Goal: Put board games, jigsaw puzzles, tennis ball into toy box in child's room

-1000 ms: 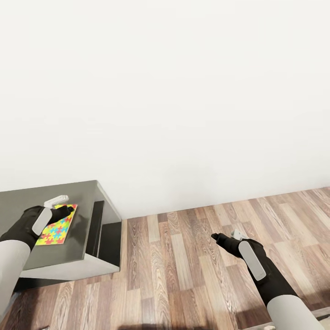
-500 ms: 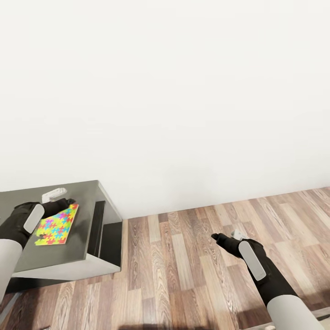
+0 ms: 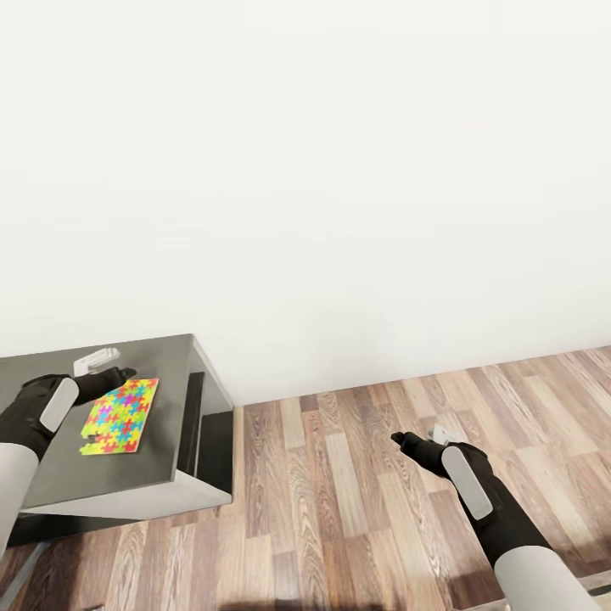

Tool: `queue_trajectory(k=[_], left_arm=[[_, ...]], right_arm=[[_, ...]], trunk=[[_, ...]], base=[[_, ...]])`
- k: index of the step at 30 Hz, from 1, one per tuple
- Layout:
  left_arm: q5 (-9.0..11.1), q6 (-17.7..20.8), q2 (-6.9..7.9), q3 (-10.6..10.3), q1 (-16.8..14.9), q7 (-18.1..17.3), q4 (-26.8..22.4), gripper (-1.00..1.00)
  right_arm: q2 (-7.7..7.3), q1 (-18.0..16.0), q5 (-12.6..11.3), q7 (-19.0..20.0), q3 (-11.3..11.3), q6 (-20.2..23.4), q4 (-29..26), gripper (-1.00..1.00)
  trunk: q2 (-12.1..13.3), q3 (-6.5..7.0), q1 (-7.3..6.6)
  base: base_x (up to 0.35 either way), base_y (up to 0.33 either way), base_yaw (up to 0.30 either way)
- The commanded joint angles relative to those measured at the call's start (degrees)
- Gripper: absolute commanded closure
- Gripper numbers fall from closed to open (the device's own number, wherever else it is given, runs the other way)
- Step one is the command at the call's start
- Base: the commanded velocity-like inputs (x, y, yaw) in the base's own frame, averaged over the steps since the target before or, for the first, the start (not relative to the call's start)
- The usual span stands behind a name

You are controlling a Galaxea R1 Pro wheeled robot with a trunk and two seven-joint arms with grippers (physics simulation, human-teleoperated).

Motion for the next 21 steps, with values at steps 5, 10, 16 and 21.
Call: queue_trajectory(k=[5,10,16,21], left_arm=[[0.07,0.54,-0.04,1.09,-0.02,0.01,-0.03,-1.0],[0.07,0.62,-0.02,1.2,-0.03,0.09,-0.03,-1.0],[0.06,0.65,-0.08,1.23,-0.03,0.28,0.04,-1.0],[0.06,0.64,-0.09,1.23,-0.03,0.32,0.05,-1.0]], right_arm=[[-0.01,-0.03,-0.6,-0.53,0.06,0.12,-0.1,-1.0],[0.0,-0.03,-0.59,-0.53,0.06,0.12,-0.1,-1.0],[0.03,-0.03,-0.6,-0.53,0.06,0.1,-0.1,-1.0],[0.04,-0.03,-0.6,-0.55,0.06,0.13,-0.1,-1.0]], trunk=[[-0.1,-0.09,0.03],[-0.1,-0.09,0.03],[-0.1,-0.09,0.03],[-0.1,-0.09,0.03]], base=[[0.0,0.137,0.0],[0.0,0.07,0.0],[-0.057,0.063,0.0],[-0.052,0.06,0.0]])
